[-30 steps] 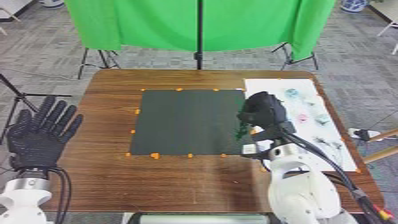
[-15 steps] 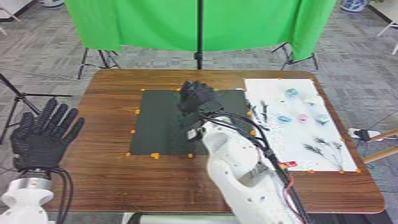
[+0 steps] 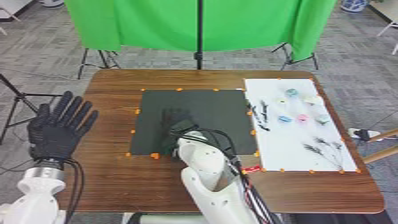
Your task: Arrange flowers
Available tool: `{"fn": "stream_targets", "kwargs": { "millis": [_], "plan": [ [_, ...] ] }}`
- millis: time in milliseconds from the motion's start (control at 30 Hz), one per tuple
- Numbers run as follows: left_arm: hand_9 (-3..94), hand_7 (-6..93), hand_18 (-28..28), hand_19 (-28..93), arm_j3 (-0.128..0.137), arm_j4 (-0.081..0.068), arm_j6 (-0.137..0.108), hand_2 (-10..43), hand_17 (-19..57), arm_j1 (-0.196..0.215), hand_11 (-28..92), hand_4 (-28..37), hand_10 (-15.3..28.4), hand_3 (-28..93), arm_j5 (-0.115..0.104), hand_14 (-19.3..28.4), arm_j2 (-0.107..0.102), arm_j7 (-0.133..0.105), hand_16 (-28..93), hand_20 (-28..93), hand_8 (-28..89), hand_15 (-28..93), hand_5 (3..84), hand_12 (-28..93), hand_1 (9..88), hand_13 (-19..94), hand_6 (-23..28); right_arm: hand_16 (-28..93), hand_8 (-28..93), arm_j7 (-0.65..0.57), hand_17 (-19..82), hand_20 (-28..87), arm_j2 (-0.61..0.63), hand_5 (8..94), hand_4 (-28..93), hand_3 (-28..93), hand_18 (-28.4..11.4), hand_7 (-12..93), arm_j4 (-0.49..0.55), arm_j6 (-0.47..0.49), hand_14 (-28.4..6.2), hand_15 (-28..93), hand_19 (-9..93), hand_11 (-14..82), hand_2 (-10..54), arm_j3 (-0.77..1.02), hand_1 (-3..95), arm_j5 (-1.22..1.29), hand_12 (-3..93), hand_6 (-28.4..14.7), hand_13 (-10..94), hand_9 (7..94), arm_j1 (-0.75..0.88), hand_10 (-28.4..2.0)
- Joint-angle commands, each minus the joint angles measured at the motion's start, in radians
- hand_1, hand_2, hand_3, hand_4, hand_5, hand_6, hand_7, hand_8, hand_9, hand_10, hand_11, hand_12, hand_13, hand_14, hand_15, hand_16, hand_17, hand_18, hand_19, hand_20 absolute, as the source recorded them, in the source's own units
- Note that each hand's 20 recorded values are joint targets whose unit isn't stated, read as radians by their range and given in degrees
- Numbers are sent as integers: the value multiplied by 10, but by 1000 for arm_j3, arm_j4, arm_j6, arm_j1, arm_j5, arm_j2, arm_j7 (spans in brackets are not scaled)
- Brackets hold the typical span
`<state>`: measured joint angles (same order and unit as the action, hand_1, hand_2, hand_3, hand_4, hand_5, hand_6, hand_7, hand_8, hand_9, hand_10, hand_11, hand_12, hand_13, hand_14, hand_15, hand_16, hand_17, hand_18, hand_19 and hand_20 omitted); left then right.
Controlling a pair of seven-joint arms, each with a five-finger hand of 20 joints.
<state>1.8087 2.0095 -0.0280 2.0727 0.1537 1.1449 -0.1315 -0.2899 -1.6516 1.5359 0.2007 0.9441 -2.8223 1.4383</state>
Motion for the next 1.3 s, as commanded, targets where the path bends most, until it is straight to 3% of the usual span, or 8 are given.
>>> {"fn": "stream_targets", "kwargs": {
  "millis": [33,367,467,567,633,800,1033,1300],
  "plan": [
    [368,98,164,363,-52,-27,-7,129,-53,-18,138,-283,140,745,-15,156,-14,49,-52,145,-83,319,438,96,264,281,64,487,173,-86,358,414,-83,768,-282,746,-265,448,-23,-11,-91,546,868,240,-95,-31,622,-76,532,7,715,850,25,-92],
    [369,100,165,364,-84,-51,-22,128,-53,-59,140,-283,139,748,-20,157,-35,68,-53,146,-83,325,439,97,263,281,65,485,175,-118,369,417,-168,772,-262,762,-279,448,-110,-60,-102,574,892,253,-95,29,612,-104,529,3,721,857,11,-97],
    [369,100,165,364,-78,-45,-23,129,-53,-38,140,-283,140,747,-32,157,-51,64,-53,146,-83,325,439,98,264,281,64,486,176,-117,370,417,-180,772,-258,763,-280,450,-113,-58,-105,580,895,257,-95,32,611,-109,530,2,721,859,15,-98],
    [368,100,164,364,-45,-26,5,130,-53,15,140,-283,139,746,-16,157,-67,90,-54,147,-83,325,438,98,265,281,65,485,177,-127,371,417,-188,771,-254,766,-280,451,-112,-47,-105,582,897,259,-95,32,608,-104,532,2,721,859,24,-97],
    [366,99,164,364,-20,-5,-6,130,-53,60,138,-283,142,745,-26,157,-57,63,-54,146,-83,323,435,97,263,278,64,486,177,-113,372,416,-192,770,-249,768,-281,453,-111,-43,-107,584,898,259,-95,31,606,-114,532,2,721,859,34,-97],
    [364,97,164,362,-4,1,-23,131,-54,75,135,-283,141,744,-39,158,-52,35,-54,145,-82,320,433,98,263,277,64,472,171,-124,372,408,-184,724,-235,778,-283,480,-110,-59,-123,608,904,285,-95,21,564,-97,533,-7,709,831,38,-104],
    [364,101,164,364,-12,-5,-5,130,-54,66,142,-283,141,745,-37,157,-50,44,-52,146,-81,322,432,105,263,278,65,408,112,-153,373,377,-178,571,-270,795,-284,603,-104,-61,-157,679,923,397,-95,6,503,-80,523,-32,668,724,33,-145],
    [365,104,164,363,-17,-7,-6,130,-54,68,147,-283,141,746,-42,157,-49,36,-52,146,-82,326,433,108,264,278,67,345,81,-163,371,363,-175,521,-257,818,-284,591,-96,-84,-168,705,931,466,-95,6,455,-57,442,-64,647,658,33,-182]
  ]
}}
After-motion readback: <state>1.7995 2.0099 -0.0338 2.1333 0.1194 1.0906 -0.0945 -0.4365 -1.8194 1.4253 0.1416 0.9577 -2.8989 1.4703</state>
